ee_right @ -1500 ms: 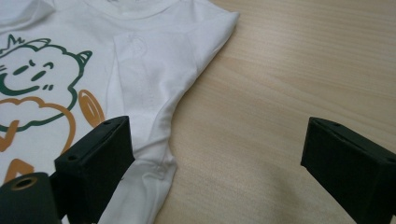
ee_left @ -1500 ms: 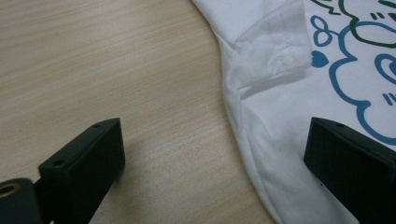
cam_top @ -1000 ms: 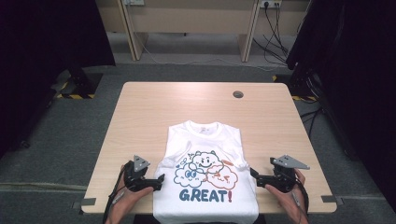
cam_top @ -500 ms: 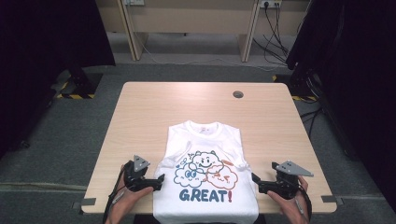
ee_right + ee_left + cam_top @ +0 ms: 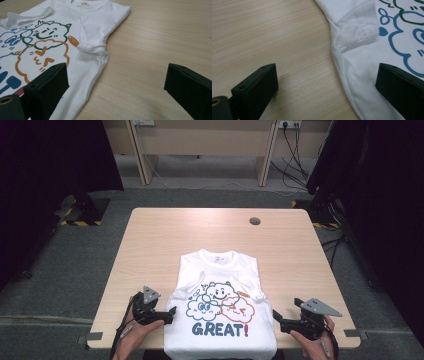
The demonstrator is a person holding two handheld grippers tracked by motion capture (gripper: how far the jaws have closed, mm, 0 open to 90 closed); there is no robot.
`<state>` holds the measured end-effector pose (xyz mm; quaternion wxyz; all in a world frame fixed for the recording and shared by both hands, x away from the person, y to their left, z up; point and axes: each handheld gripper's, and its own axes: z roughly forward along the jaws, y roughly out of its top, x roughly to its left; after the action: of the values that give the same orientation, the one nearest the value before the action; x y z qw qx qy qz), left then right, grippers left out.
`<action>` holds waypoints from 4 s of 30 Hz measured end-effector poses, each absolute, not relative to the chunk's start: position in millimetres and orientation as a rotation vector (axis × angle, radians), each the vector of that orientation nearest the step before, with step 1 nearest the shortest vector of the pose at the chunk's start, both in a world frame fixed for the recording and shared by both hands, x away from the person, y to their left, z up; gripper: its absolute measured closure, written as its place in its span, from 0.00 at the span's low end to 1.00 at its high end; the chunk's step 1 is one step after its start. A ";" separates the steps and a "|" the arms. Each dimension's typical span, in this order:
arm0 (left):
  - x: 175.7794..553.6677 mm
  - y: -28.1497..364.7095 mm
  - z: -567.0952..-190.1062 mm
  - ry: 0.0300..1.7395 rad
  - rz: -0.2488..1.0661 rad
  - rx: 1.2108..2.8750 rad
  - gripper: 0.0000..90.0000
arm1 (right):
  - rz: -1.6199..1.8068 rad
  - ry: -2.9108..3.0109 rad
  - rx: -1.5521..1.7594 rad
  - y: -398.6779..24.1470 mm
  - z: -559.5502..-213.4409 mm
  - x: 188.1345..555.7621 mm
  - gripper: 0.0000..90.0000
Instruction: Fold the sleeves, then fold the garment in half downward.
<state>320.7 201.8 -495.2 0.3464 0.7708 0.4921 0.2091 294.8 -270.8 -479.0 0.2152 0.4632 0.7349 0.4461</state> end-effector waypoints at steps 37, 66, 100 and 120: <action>279.4 212.0 -480.1 1.217 0.567 1.889 0.05 | 1.245 1.997 1.291 -280.3 -478.9 272.6 0.06; 248.8 219.0 -480.3 1.213 0.588 1.845 0.05 | 1.237 2.006 1.297 -280.9 -482.1 270.2 0.06; 259.2 222.1 -475.5 1.226 0.608 1.816 0.05 | 1.232 2.018 1.261 -268.1 -474.3 283.7 0.08; 268.4 221.6 -471.3 1.237 0.616 1.802 0.05 | 1.219 2.007 1.256 -268.7 -470.7 289.7 0.08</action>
<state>268.4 221.6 -471.3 0.4217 0.7195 0.4938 0.2461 289.7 -268.7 -470.7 0.2371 0.4582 0.7321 0.4447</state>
